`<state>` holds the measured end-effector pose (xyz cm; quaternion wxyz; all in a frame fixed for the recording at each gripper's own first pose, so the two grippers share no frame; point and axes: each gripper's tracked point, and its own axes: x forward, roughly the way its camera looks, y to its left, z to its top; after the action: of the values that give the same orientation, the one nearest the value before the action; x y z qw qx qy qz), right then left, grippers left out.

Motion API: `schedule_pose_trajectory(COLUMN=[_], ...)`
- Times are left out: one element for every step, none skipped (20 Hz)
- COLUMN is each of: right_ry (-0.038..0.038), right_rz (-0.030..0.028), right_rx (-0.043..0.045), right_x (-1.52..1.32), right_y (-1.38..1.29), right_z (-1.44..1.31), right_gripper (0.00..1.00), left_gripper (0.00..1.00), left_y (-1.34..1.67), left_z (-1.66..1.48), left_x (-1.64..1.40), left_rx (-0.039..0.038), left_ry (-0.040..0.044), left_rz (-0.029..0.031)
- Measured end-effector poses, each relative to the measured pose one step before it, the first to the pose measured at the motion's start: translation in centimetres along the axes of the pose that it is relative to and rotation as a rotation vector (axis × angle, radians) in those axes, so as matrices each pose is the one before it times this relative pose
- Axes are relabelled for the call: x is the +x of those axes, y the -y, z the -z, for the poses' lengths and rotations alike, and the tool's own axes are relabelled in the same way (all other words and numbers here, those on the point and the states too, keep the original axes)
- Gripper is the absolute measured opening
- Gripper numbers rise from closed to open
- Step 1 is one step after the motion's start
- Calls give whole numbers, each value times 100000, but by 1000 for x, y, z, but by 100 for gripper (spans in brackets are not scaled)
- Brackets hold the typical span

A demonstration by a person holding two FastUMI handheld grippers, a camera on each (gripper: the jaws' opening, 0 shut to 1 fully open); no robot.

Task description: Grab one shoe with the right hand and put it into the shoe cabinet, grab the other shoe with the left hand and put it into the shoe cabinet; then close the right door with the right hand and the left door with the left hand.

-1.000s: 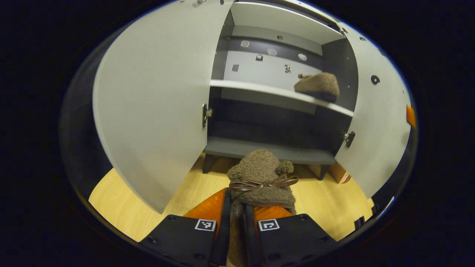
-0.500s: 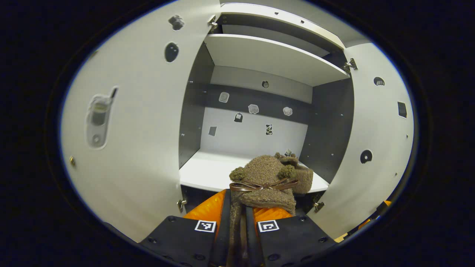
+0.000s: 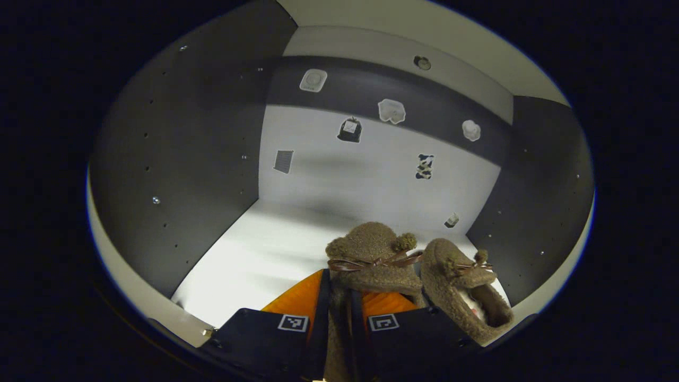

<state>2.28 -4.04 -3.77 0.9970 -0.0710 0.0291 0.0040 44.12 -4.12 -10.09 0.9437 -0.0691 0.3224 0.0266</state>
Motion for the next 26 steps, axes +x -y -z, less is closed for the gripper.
schedule_pose_trajectory(right_ry=[17,-146,-200,-329,-456,-391,-52,-31,-234,-469,-235,-16,126,116,-35,-33,-134,-105,133,385,498,51,-199,-68,-178,-20], right_rz=[919,818,908,699,448,249,151,1,-168,-365,-496,-461,-305,-197,-220,-558,-714,-896,-827,-662,-729,-726,-958,-1083,-999,-999], right_rx=[444,246,108,35,89,99,140,254,374,335,233,79,-182,-266,-76,373,803,911,748,497,346,468,746,877,900,957], right_x=[-82,-63,-111,-44,-1,-2,-49,23,-90,4,-53,-13,-89,-66,-107,54,-70,6,-28,107,108,96,96,115,85,137], right_y=[253,305,337,343,211,185,149,162,51,43,-40,-14,-5,-54,-46,-113,-237,-229,-239,-228,-260,-268,-309,-292,-248,-259], right_z=[118,99,150,190,176,170,110,85,101,164,117,28,18,14,122,-20,49,19,-61,-172,-99,-17,29,-80,-80,-69], right_gripper=[94,94,94,94,94,94,95,94,94,94,94,94,94,94,94,94,94,94,94,94,94,94,94,94,94,94], left_gripper=[27,27,26,34,35,36,42,49,61,71,80,79,82,89,92,95,95,95,96,98,98,98,97,97,97,97], left_y=[-305,-124,172,18,-41,-181,-280,-339,-194,-235,-84,-161,-164,-210,-201,80,204,169,380,595,593,644,721,630,452,355], left_z=[375,161,-70,-282,328,197,121,33,52,133,165,169,175,27,-231,-446,-550,-440,-411,-721,-737,-802,-711,-544,-347,-343], left_x=[682,236,-12,-34,-307,97,-363,-140,-163,-274,-404,-324,-506,-614,-733,-969,-944,-1029,-1350,-1357,-1539,-1662,-1556,-1528,-1511,-1547], left_rx=[539,1193,282,-12,-334,-415,139,259,259,58,-280,-319,-398,-202,149,410,1026,1680,1196,1060,751,440,403,388,276,266], left_ry=[-1761,-1048,295,399,-457,-499,-248,477,46,-433,-391,-729,-376,442,2114,3140,3135,2217,2413,3489,3808,3891,3534,2703,2350,2245], left_rz=[-1226,-1017,798,-44,85,-381,-359,-48,-154,582,923,490,387,4,-180,448,627,646,1093,2010,1765,1969,2541,1872,1671,1278])
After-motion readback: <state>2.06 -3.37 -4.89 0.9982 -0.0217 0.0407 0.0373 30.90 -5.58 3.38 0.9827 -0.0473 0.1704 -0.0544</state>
